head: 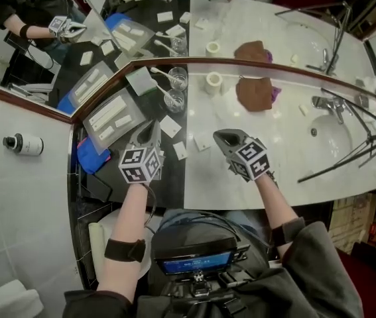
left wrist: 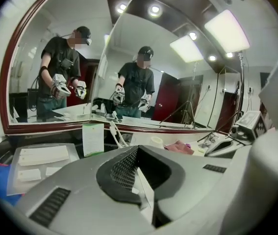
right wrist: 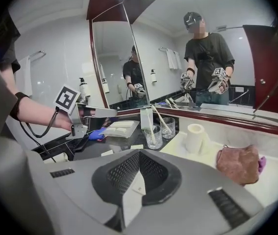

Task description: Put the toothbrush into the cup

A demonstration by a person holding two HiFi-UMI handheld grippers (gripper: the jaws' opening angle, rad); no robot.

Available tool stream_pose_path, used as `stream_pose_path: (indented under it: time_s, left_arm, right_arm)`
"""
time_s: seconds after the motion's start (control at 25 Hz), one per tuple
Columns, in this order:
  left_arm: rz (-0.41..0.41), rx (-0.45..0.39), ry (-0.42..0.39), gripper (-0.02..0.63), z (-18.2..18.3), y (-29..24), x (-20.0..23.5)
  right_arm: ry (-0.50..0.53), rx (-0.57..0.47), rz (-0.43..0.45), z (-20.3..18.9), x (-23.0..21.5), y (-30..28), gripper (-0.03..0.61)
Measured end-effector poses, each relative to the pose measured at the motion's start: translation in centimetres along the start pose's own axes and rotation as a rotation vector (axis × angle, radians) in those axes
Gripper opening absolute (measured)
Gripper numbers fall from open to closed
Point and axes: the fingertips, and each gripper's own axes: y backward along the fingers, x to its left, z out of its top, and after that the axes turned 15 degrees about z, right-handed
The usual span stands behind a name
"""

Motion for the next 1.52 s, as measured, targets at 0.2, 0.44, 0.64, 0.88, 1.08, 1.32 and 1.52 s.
stream_pose_path:
  time_s: [0.2, 0.44, 0.64, 0.88, 1.08, 1.32, 1.52]
  left_arm:
    - [-0.018, 0.013, -0.087, 0.003, -0.9, 2.6, -1.6]
    - [-0.041, 0.024, -0.117, 0.002, -2.0, 4.5, -3.3]
    - [-0.075, 0.05, -0.106, 0.002, -3.2, 5.3, -4.8]
    - [-0.09, 0.052, -0.13, 0.002, -3.7, 5.3, -5.6]
    - [-0.098, 0.05, -0.103, 0.002, -3.5, 5.1, -5.8]
    - [-0.099, 0.053, -0.107, 0.003, -3.7, 5.0, -5.6]
    - [-0.078, 0.048, -0.103, 0.003, -3.4, 4.9, -4.3]
  right_arm:
    - [-0.029, -0.055, -0.053, -0.3, -0.6, 3.1, 0.003]
    - [-0.075, -0.113, -0.109, -1.3, -1.4, 6.3, 0.002]
    - [-0.108, -0.129, -0.157, -2.8, -1.9, 8.8, 0.002]
    - [-0.134, -0.133, -0.182, -4.1, -2.3, 10.2, 0.003]
    - [-0.14, -0.134, -0.186, -4.2, -2.7, 10.2, 0.003]
    - [-0.137, -0.127, -0.17, -3.9, -2.8, 9.2, 0.003]
    - [-0.11, -0.115, -0.162, -2.8, -3.4, 7.7, 0.03]
